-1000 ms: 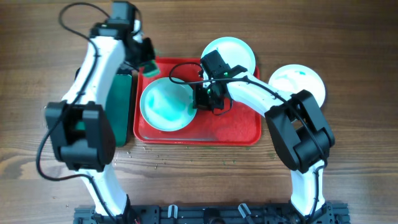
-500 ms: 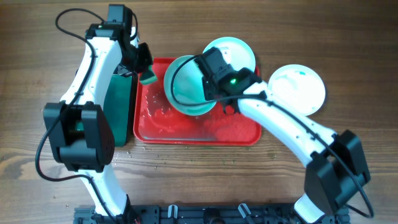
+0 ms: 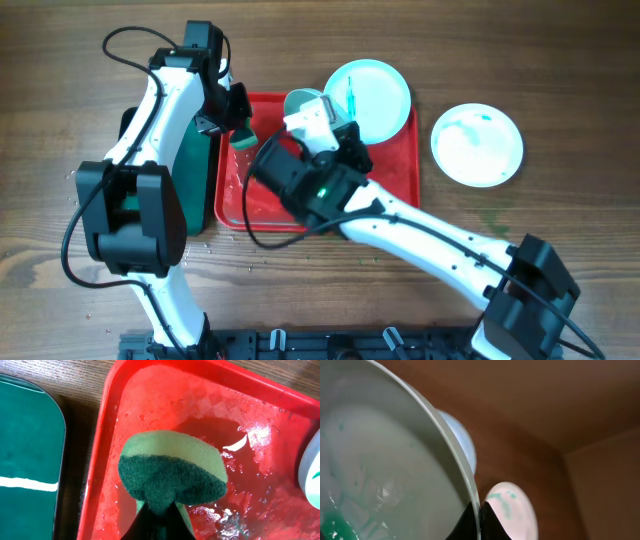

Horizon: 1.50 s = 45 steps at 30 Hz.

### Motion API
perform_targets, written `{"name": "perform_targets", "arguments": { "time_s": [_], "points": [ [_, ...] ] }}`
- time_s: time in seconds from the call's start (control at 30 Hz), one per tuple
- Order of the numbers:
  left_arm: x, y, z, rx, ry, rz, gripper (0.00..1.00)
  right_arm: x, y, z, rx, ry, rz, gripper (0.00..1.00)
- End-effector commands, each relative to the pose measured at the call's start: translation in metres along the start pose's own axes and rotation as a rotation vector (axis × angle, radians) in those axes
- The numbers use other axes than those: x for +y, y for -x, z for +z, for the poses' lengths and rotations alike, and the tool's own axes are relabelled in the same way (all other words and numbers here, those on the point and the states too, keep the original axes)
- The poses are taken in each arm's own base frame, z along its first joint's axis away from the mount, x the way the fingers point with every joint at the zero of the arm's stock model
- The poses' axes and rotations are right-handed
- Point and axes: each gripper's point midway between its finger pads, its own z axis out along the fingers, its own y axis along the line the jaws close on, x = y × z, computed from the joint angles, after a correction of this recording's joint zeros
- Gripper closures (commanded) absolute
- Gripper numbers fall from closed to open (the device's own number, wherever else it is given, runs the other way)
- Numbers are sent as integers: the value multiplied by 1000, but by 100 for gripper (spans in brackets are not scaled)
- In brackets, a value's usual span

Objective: Clean dirty plates on tray and stack at the side

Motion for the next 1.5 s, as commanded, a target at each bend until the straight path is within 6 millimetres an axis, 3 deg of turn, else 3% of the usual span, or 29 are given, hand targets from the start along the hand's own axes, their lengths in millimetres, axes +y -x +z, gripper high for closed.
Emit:
{"name": "perform_targets", "arguments": {
  "time_s": [0.0,0.17,0.7,0.83,1.0,1.13,1.27,1.47],
  "points": [
    [-4,-2,-5,-7,-20,23,96,-44,24,-24,-129,-229,21,96],
    [-4,-2,-5,-7,-20,24,96,-48,28,-34,-165,-273,18,96],
    [-4,-2,-5,-7,-20,24,96,-47,28,-34,-164,-261,34,95],
    [-4,-2,-5,-7,-20,24,96,-17,16,-27,-96,-85,6,96],
    [-4,-2,-5,-7,-20,23,96,51,-26,-30,121,352,-56,96],
    [-4,-2,-5,-7,-20,23,96,69,-38,-37,223,549,-31,96],
    [-4,-2,-5,-7,-20,24,96,48,-27,-42,260,739,74,96],
    [-4,-2,-5,-7,-20,23,96,-33,-8,-18,256,810,351,96]
  ]
}}
